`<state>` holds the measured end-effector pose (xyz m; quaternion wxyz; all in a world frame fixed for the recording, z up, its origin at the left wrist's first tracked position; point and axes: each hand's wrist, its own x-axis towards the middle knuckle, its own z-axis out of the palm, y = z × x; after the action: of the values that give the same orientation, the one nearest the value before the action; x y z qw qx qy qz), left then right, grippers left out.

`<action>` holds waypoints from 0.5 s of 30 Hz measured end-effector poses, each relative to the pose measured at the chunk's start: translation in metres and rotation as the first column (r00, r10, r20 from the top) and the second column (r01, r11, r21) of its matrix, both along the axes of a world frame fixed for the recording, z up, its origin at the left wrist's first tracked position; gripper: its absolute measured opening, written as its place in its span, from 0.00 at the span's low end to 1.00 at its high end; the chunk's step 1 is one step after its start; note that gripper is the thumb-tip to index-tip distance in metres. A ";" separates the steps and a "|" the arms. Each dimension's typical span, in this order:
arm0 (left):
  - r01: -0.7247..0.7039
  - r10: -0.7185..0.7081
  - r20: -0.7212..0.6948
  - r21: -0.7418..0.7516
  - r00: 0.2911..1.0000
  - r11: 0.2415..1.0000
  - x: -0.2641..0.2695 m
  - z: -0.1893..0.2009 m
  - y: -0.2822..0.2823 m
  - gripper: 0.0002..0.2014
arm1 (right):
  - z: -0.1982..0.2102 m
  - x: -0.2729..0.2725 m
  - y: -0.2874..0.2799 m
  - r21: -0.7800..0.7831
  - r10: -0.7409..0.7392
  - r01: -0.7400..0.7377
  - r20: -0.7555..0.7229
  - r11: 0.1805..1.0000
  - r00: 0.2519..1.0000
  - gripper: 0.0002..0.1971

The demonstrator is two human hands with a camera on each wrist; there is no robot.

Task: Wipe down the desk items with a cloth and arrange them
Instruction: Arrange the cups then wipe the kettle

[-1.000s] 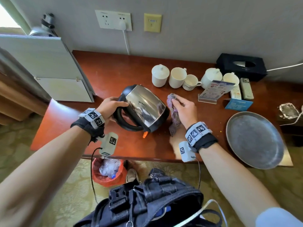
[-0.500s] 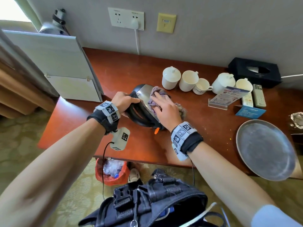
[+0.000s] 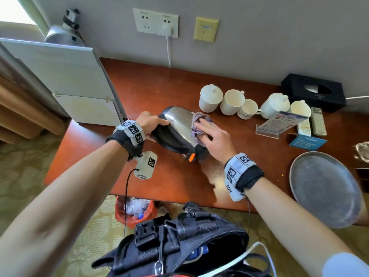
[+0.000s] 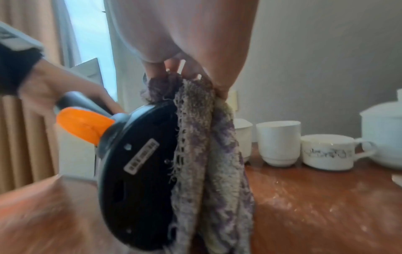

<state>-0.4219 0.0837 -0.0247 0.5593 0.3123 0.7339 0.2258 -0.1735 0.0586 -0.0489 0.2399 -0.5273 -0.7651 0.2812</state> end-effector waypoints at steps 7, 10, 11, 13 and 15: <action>0.400 -0.296 -0.493 0.118 0.818 0.909 0.003 -0.001 0.013 0.37 | 0.001 -0.021 0.009 -0.050 -0.005 0.002 -0.071 0.999 0.997 0.19; 0.552 -0.454 -0.511 0.049 0.730 0.832 0.011 -0.009 0.011 0.40 | -0.006 -0.027 0.004 0.018 0.050 -0.049 -0.024 0.999 0.998 0.20; 0.567 -0.485 -0.493 0.020 0.722 0.824 0.011 -0.012 0.009 0.40 | -0.010 -0.028 0.001 0.039 0.062 -0.062 -0.009 0.997 0.998 0.21; 0.570 -0.503 -0.457 0.011 0.733 0.821 0.008 -0.015 0.006 0.40 | -0.016 -0.027 -0.002 0.079 0.088 -0.089 0.026 0.993 0.996 0.21; 0.569 -0.500 -0.443 0.028 0.744 0.822 0.004 -0.016 0.003 0.40 | -0.016 -0.024 -0.002 0.085 0.106 -0.110 0.051 0.990 0.993 0.21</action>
<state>-0.4180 0.0869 -0.0406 0.4033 0.5948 0.6941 0.0423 -0.1975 0.0570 -0.0646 0.2294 -0.4802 -0.8096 0.2475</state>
